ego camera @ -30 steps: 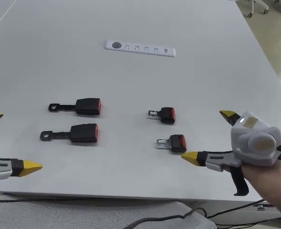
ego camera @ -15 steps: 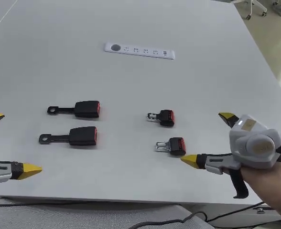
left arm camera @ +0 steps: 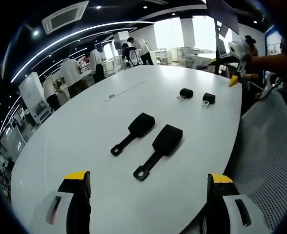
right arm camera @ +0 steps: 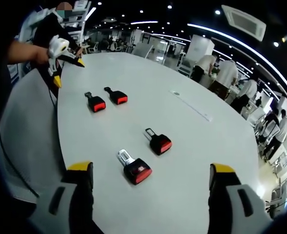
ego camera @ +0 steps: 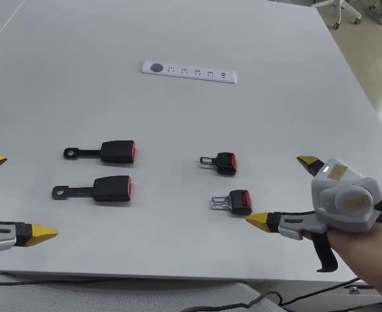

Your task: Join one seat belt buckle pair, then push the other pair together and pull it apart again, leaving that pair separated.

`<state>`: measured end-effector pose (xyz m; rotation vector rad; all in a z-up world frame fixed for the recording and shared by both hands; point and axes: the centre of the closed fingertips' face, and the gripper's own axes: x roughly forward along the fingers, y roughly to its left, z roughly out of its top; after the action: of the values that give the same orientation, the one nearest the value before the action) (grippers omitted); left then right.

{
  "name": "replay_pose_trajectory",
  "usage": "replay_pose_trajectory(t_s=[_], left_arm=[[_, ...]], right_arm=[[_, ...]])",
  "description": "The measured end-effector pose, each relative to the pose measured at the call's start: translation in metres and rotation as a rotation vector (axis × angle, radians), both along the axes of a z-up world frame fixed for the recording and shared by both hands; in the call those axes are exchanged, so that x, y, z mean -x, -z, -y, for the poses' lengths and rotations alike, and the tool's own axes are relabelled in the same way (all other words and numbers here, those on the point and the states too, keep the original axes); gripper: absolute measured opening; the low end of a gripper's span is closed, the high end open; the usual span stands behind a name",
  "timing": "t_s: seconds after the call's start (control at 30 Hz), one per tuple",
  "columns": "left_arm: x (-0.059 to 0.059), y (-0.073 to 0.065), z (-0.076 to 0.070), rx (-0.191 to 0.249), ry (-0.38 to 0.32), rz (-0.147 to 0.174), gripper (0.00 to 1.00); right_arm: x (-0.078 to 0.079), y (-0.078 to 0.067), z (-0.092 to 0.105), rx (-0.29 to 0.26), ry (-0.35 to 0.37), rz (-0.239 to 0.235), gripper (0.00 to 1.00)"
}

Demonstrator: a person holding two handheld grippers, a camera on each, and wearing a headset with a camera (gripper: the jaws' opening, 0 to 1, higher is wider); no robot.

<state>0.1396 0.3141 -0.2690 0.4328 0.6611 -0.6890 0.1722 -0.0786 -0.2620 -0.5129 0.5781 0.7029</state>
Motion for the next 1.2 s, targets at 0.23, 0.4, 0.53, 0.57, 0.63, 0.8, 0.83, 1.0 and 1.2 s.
replay_pose_trajectory(t_s=[0.23, 0.4, 0.53, 0.57, 0.63, 0.8, 0.83, 1.0, 1.2], left_arm=[[0.000, -0.001, 0.000, 0.003, 0.000, -0.003, 1.00], [-0.001, -0.004, 0.001, 0.030, -0.014, 0.003, 1.00], [-0.003, -0.008, 0.003, 0.030, 0.000, 0.031, 1.00], [-0.004, -0.009, 0.002, 0.023, 0.003, 0.040, 1.00], [-0.004, -0.010, 0.002, 0.020, 0.003, 0.043, 1.00], [-0.005, -0.009, -0.001, 0.002, 0.013, 0.044, 1.00], [-0.004, -0.008, -0.001, -0.004, 0.017, 0.038, 1.00], [-0.004, -0.006, -0.002, -0.035, 0.035, 0.037, 0.97], [-0.006, -0.004, 0.003, -0.053, 0.072, 0.030, 0.96]], right_arm=[[0.001, 0.001, -0.001, -0.007, -0.002, -0.008, 0.98], [0.001, -0.002, -0.002, -0.012, -0.009, 0.000, 0.97], [0.001, -0.002, -0.002, -0.015, -0.014, 0.001, 0.97], [0.001, -0.002, -0.003, -0.015, -0.015, 0.001, 0.97], [0.001, -0.002, -0.002, -0.014, -0.016, 0.002, 0.97], [0.002, -0.002, -0.001, -0.006, -0.021, 0.001, 0.96], [0.003, -0.002, -0.002, -0.006, -0.033, -0.008, 0.91], [0.006, -0.001, -0.003, -0.001, -0.049, -0.017, 0.85], [0.006, -0.001, -0.006, 0.018, -0.082, -0.024, 0.84]])
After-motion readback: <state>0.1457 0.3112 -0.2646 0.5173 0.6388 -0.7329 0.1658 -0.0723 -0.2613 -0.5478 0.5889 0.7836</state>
